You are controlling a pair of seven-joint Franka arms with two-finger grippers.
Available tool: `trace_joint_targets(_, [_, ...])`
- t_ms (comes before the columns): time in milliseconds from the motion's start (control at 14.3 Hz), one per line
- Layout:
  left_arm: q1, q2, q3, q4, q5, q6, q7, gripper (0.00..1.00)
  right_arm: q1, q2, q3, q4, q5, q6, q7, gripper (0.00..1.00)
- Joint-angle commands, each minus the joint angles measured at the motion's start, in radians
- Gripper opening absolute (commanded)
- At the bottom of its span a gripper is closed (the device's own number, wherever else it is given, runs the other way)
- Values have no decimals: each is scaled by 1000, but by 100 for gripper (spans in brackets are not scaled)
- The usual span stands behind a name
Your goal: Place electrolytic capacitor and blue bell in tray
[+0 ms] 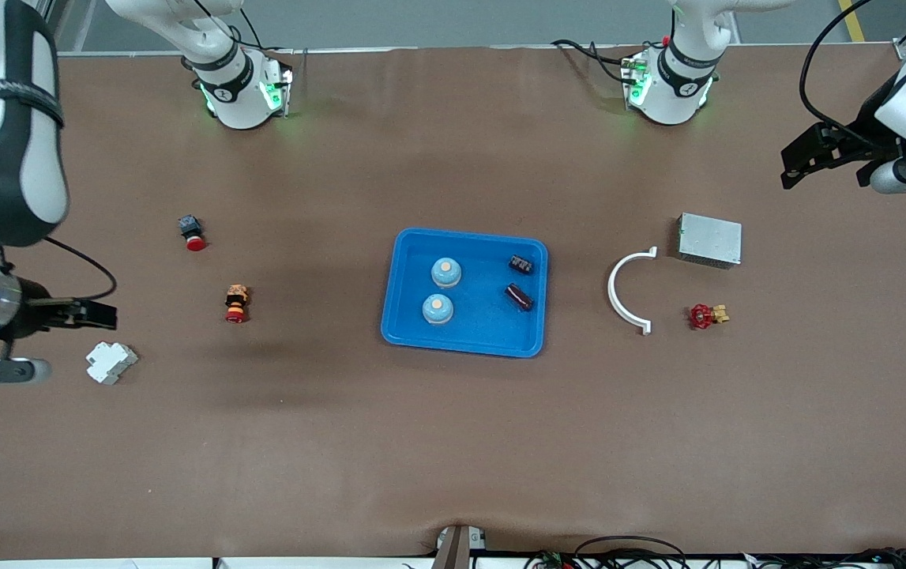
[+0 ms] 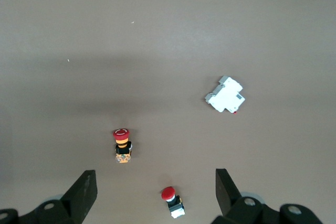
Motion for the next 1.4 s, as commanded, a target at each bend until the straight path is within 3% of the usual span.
trace_joint_targets(0, [7,-21,0,-4,1,-12,22,100,-25,-124,19,-117,6,7,-4,100])
trace_joint_targets(699, [5,-18,-3,3,7,-9,20,100,-89,-368,19,-307,11,13,-57,100])
trace_joint_targets(1329, [5,-14,0,29,13,-9,17,100,-101,-423,18,-298,32,-56,-24,100])
